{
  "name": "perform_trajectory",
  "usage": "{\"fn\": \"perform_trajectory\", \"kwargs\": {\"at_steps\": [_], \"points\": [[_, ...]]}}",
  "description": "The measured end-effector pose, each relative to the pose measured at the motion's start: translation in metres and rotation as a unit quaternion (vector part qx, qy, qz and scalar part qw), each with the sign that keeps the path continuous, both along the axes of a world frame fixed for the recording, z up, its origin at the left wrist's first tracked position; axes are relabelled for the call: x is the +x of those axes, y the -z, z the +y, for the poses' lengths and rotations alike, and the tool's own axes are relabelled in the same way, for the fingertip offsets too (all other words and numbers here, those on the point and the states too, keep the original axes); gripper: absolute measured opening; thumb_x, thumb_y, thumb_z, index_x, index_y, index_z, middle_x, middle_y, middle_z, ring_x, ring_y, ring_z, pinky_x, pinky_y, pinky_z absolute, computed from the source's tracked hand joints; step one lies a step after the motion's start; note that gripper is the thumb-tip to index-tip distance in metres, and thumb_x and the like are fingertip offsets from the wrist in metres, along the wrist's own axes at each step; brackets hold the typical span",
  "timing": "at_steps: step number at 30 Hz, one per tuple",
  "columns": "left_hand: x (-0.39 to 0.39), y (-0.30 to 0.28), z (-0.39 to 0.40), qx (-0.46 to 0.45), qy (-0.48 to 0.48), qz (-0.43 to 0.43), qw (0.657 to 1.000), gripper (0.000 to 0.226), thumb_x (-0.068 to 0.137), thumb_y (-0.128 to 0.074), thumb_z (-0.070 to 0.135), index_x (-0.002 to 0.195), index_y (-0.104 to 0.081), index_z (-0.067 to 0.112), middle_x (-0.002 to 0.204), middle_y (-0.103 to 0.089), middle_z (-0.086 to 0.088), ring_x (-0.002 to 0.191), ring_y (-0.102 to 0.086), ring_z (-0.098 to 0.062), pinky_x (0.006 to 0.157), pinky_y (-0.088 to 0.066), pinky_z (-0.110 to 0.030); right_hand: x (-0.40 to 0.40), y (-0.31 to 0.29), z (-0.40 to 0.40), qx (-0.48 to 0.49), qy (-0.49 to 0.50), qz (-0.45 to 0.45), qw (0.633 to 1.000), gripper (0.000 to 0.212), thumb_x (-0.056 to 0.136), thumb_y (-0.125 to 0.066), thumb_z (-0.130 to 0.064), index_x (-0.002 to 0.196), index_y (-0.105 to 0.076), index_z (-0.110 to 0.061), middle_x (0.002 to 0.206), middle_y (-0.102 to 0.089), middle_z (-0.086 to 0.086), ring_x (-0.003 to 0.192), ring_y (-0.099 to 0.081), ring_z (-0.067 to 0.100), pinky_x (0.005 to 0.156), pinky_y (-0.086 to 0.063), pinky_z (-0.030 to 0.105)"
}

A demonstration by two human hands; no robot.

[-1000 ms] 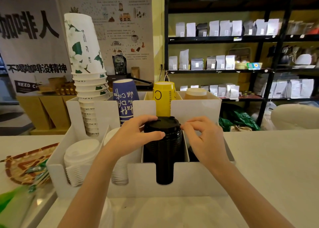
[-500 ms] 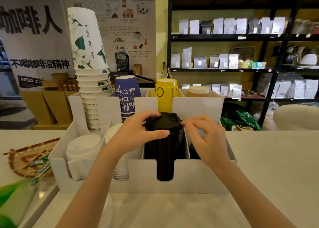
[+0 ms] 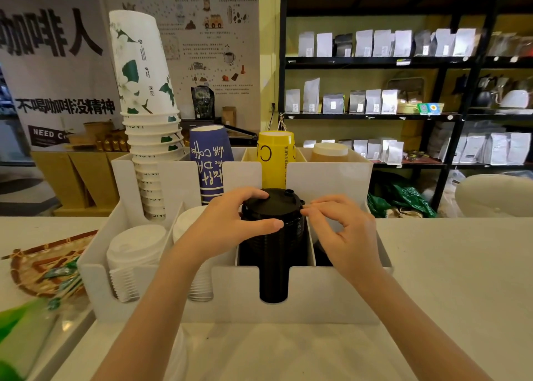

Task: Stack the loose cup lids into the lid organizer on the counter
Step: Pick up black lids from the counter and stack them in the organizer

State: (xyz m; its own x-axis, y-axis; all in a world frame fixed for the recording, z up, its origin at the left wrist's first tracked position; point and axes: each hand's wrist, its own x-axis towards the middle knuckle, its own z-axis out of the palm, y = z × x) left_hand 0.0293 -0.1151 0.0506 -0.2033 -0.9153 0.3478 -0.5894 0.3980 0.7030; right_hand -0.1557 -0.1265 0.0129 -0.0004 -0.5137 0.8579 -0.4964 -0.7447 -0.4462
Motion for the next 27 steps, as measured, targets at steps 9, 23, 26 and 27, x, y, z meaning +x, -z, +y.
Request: {"fn": "perform_trajectory", "kwargs": {"at_steps": [9,23,26,27], "points": [[-0.003,-0.003,0.003,0.012,-0.007,-0.007,1.000,0.051,0.071,-0.067,0.038,0.118,-0.049,0.028,0.122,-0.053,0.004,0.109,-0.051,-0.013,0.089,-0.047,-0.027,-0.002,-0.006,0.006,0.064,0.005,0.022,0.998,0.033,0.079,-0.047,-0.032,0.083,-0.073,-0.011,0.079,-0.065,-0.005,0.076,-0.056,0.003,0.072,-0.041,0.004],[-0.016,0.004,0.065,-0.212,-0.042,-0.006,0.976,0.033,0.078,-0.062,0.027,0.110,-0.056,0.023,0.123,-0.046,0.013,0.114,-0.038,0.000,0.086,-0.025,0.002,-0.036,-0.011,0.073,0.288,-0.082,-0.007,0.954,0.031,0.086,-0.055,-0.020,0.115,-0.050,-0.031,0.102,-0.063,-0.011,0.096,-0.058,0.001,0.080,-0.046,0.016],[-0.012,0.031,0.088,-0.193,-0.032,-0.016,0.980,0.036,0.077,-0.064,0.032,0.112,-0.055,0.025,0.124,-0.051,0.008,0.109,-0.042,0.002,0.086,-0.031,-0.003,-0.040,0.001,0.094,0.307,-0.069,0.013,0.949,0.037,0.086,-0.055,-0.022,0.121,-0.046,-0.029,0.103,-0.063,-0.007,0.096,-0.059,0.007,0.081,-0.046,0.020],[-0.012,0.040,0.097,-0.177,-0.025,-0.020,0.984,0.041,0.077,-0.063,0.036,0.116,-0.052,0.027,0.124,-0.050,0.011,0.106,-0.041,0.002,0.087,-0.032,-0.007,-0.039,0.007,0.102,0.314,-0.065,0.029,0.947,0.039,0.086,-0.055,-0.023,0.123,-0.044,-0.029,0.104,-0.063,-0.007,0.096,-0.059,0.008,0.080,-0.046,0.019]]}}
